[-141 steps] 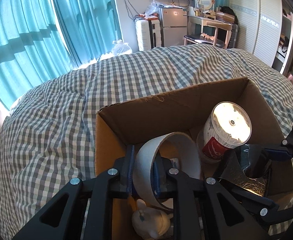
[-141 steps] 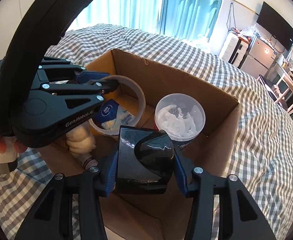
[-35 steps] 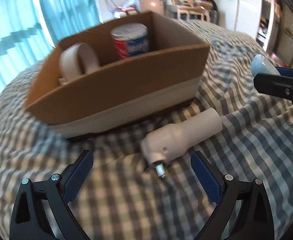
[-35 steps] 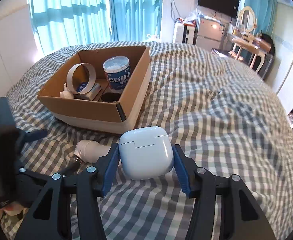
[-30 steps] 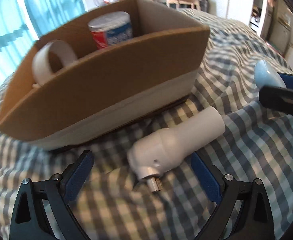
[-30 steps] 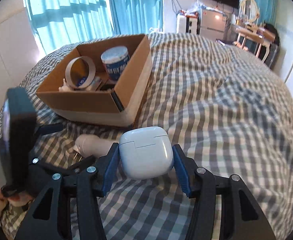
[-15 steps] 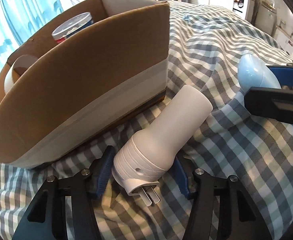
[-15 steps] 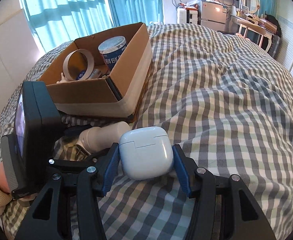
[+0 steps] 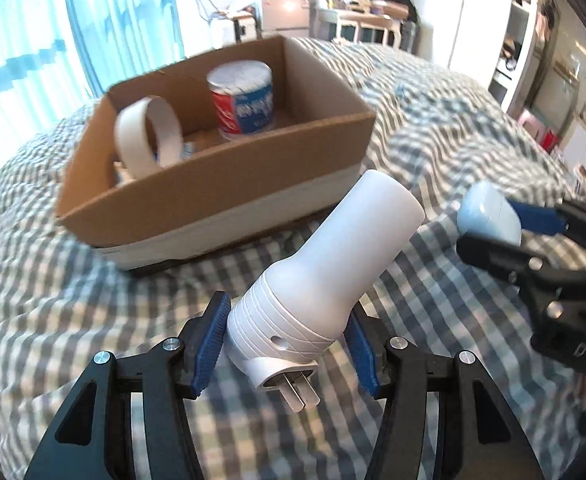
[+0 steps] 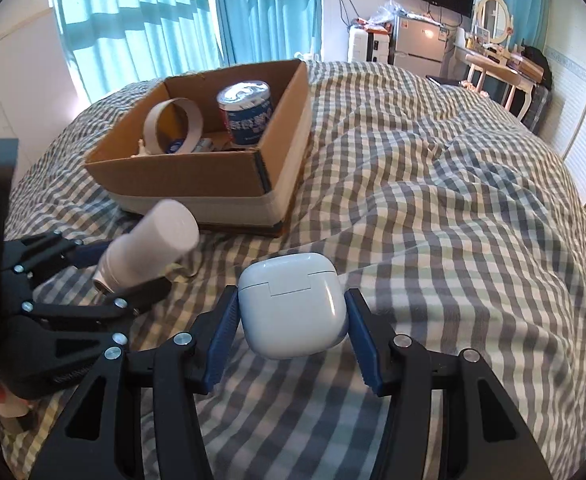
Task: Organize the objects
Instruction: 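Lift and carry plug device and earbud case with both tools over the box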
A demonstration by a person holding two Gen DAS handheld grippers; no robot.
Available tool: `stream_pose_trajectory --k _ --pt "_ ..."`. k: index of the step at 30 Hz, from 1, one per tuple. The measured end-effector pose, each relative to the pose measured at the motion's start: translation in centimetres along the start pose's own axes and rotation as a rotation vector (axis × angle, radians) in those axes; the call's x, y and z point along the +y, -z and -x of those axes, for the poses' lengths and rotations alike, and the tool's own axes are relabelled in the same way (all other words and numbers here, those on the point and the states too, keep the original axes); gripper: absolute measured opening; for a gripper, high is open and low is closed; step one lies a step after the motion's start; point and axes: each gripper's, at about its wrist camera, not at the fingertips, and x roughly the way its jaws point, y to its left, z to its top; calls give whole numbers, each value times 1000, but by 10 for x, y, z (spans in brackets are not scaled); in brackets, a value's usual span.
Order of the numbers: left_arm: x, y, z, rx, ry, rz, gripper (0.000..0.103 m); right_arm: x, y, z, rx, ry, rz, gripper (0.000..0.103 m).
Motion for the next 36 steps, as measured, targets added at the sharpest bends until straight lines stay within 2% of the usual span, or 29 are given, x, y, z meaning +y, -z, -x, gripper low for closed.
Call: stream_pose_trajectory --k 8,19,27,36 --pt "10 17 47 -64 -4 77 57 27 5 34 -52 7 47 53" --pt "28 20 110 -184 -15 143 57 66 -4 93 -164 25 129 53" --pt "44 -2 139 -259 -30 172 57 83 -29 114 -227 17 169 53" --pt "69 -40 131 -283 -54 200 57 85 -82 96 -243 5 177 53"
